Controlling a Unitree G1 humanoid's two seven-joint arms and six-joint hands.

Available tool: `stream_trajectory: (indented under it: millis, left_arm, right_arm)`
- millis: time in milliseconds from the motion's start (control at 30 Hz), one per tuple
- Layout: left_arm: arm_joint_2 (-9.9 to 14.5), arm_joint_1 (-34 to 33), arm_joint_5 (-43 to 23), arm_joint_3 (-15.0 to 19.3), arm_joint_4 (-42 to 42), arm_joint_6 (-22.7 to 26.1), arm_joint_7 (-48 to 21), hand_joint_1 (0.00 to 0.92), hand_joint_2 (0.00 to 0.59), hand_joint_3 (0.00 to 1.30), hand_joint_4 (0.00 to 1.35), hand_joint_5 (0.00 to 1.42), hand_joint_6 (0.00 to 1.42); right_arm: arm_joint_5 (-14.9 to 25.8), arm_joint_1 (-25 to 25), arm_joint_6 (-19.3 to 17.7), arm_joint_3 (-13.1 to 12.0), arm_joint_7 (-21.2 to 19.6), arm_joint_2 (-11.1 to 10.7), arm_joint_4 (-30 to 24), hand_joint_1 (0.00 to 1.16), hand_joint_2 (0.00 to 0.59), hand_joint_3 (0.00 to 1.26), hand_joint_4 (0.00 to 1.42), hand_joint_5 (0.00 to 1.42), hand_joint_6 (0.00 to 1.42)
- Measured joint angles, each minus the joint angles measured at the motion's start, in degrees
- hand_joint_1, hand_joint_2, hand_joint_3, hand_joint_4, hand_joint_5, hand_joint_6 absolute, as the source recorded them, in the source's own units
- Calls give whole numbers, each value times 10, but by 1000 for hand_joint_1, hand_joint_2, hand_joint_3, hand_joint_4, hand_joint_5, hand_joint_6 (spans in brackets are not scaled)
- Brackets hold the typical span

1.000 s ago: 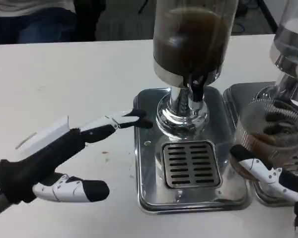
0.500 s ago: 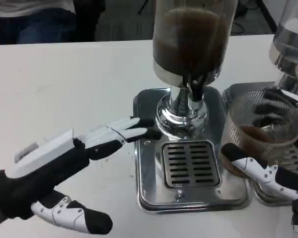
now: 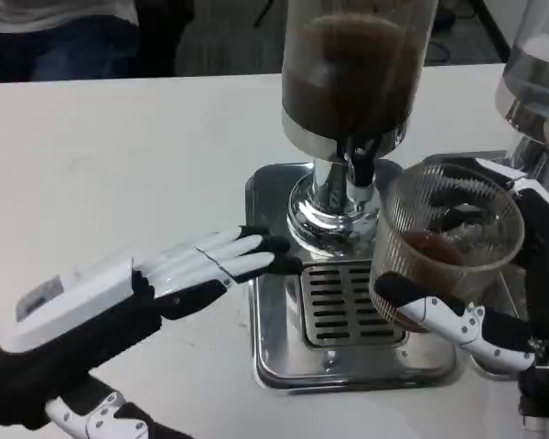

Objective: Grasp the cup under the faucet to collect the drink, then remove the cup.

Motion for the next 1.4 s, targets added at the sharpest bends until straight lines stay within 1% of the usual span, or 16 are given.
stream_trajectory:
  millis: [200,267,400,567,733,1033,1400]
  left_arm:
    - [15,22,-15,17,-26,-1,3,0,35,100,0,0,41]
    - [16,29,-15,19,-31,-1,3,0,35,99,0,0,41]
    - [20,49,-16,37,-36,-1,5,0,36,97,0,0,40]
    - [22,68,-18,51,-37,-1,5,0,36,97,0,0,40]
    - [26,77,-29,62,-41,-1,5,0,35,92,0,0,40]
    - [27,86,-34,63,-46,-1,5,0,35,95,0,0,40]
    - [30,85,-34,63,-46,-1,5,0,36,77,0,0,30]
  right_arm:
    - [3,7,5,10,10,1,-15,1056,46,869,1012,1172,1424]
    - [3,8,7,11,12,1,-16,1056,46,870,1024,1173,1424]
    - [3,13,9,11,15,0,-21,1055,50,870,1027,1173,1424]
    - [7,17,12,10,21,-3,-32,1054,57,870,1028,1173,1424]
    - [10,20,19,10,25,-7,-33,1053,60,874,1028,1173,1424]
    - [13,32,21,9,26,-11,-36,1052,62,879,1028,1173,1424]
    - [13,46,27,9,26,-12,-54,1052,62,879,1028,1173,1424]
